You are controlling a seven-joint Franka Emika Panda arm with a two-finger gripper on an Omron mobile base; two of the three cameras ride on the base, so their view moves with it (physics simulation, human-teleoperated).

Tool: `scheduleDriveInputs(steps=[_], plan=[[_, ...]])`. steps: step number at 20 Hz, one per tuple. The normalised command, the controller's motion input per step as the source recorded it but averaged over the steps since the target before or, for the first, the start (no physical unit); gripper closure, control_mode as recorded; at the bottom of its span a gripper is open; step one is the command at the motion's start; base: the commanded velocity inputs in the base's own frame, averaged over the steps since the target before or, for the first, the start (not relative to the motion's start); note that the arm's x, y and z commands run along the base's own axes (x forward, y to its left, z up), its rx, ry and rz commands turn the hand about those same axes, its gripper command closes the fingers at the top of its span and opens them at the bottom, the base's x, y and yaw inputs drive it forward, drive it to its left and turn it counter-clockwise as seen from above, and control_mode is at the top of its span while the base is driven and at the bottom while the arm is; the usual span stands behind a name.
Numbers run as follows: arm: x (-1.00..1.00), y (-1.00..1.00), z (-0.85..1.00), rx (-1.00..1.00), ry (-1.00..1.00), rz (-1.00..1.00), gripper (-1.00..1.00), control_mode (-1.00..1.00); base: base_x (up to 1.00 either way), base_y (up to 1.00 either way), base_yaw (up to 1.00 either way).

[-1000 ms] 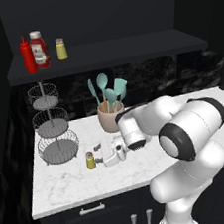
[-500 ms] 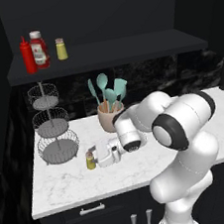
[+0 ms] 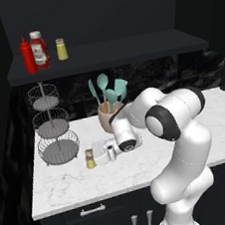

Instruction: Put the shaker and condiment bottle from the counter next to their counterparts in the cabinet.

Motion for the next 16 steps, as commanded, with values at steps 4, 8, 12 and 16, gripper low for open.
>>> scheduleDriveInputs(steps=[4,8,12,16], plan=[[-0.01,-0.29,0.51,0.02,-0.06,-0.02,1.0,-1.0,0.0,0.0,0.0],[-0.45,-0.16,0.59,0.0,-0.12,-0.08,1.0,-1.0,0.0,0.0,0.0],[-0.68,-0.05,0.61,0.05,-0.03,-0.14,1.0,-1.0,0.0,0.0,0.0],[-0.67,-0.1,0.79,0.11,0.0,-0.17,1.0,-1.0,0.0,0.0,0.0]])
